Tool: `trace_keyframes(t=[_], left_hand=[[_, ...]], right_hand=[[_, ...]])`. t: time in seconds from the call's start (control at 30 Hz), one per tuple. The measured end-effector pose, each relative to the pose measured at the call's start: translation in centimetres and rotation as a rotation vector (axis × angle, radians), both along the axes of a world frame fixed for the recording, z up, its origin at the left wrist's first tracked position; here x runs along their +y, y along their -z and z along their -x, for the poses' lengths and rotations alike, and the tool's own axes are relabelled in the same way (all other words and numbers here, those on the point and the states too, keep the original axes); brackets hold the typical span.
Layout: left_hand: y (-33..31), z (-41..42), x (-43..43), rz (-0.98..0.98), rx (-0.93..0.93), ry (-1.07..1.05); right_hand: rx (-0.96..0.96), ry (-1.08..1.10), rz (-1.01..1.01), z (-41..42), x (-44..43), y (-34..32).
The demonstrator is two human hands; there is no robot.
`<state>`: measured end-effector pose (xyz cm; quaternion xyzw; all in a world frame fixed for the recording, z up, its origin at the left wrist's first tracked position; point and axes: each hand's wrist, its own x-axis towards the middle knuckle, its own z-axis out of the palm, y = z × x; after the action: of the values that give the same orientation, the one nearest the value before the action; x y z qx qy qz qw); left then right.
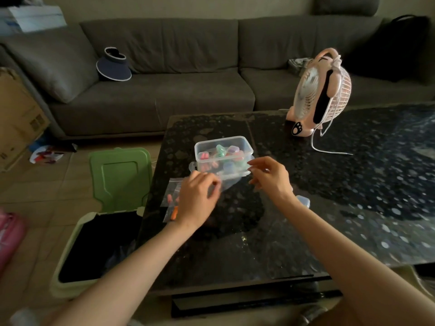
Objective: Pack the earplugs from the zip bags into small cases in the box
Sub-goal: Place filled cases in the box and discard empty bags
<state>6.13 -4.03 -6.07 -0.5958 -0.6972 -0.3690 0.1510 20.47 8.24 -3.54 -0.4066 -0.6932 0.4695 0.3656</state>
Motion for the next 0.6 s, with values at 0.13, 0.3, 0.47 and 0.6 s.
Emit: trace_keyframes(t=[0.13, 0.3, 0.47, 0.6], left_hand=[[-1.3, 4.2, -3.9, -0.018, -0.22, -0.121], [-1.0, 9.6, -8.3, -0.002, -0.461, -0.325], [1.9, 15.5, -12.2, 0.098, -0.599, -0.668], [4.8, 18.3, -14.9, 0.238, -0.729, -0.845]], right_hand=[[-0.103, -0.102, -0.004, 0.7, -0.9, 0.8], [-0.221, -0.231, 0.051, 2.5, -2.5, 1.9], [-0.329, -0.266, 0.104, 4.4, -3.6, 3.0], [-0.383, -0.221, 0.162, 5.4, -3.6, 3.6]])
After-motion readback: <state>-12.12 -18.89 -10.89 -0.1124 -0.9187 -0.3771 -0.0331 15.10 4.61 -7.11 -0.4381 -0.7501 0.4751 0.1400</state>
